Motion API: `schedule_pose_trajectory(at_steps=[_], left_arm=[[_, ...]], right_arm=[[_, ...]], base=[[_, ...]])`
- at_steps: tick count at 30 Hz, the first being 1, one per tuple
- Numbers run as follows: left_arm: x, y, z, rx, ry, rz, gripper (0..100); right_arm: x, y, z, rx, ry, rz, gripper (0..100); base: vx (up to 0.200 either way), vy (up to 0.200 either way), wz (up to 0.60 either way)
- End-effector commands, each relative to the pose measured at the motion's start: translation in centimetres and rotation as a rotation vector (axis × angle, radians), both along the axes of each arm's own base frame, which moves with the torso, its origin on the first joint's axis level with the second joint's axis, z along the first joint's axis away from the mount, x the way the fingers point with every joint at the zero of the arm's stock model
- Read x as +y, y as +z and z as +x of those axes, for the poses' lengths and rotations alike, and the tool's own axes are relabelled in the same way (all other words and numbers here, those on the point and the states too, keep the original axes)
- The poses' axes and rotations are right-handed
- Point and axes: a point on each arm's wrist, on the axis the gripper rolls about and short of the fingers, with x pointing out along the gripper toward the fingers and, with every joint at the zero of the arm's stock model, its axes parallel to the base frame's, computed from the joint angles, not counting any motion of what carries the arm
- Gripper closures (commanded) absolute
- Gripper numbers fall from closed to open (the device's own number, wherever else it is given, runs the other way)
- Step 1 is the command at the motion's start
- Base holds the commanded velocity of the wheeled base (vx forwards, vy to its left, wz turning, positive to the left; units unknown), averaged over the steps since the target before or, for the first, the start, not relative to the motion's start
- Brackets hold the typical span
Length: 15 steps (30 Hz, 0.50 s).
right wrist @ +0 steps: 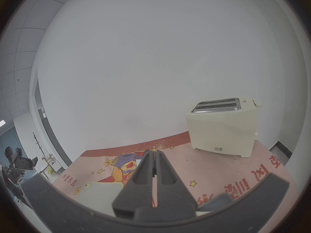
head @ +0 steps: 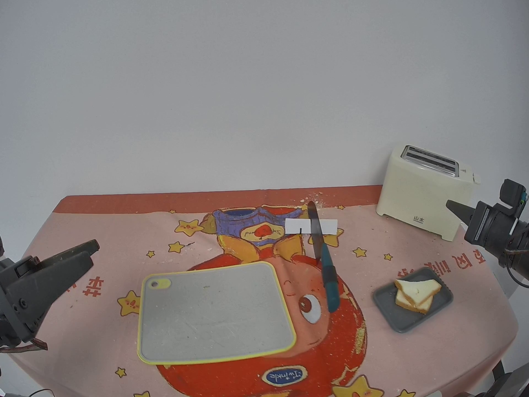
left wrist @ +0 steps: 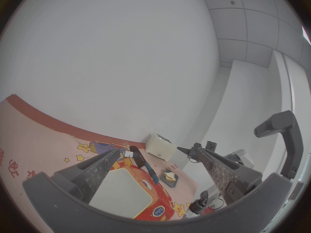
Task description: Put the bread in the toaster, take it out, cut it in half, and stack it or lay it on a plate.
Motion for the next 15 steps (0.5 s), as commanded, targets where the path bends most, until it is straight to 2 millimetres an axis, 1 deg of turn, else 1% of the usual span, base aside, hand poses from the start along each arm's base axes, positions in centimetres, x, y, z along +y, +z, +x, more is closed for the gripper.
schedule_pose_trajectory(at_steps=[1,5,7,15], left_arm=[[0.0,0.0,0.0,0.002,-0.004,-0.003,0],[0.4,0.3,-0.9,-0.027,-0.008,-0.018,0],[0.4,0.3,-1.0,-0.030,-0.009,-0.021,0],[0.4,0.0,-1.0,-0.022,-0.014,-0.015,0]], right_arm=[[0.0,0.0,0.0,0.000,0.000,0.000,100],[0.0,0.0,0.0,0.000,0.001,-0.001,100],[0.0,0.0,0.0,0.000,0.001,-0.001,100],[0.0,0.0,0.0,0.001,0.001,-0.002,100]], base=[[0.000,0.000,0.00],[0.000,0.000,0.00],[0.000,0.000,0.00],[0.000,0.200,0.00]])
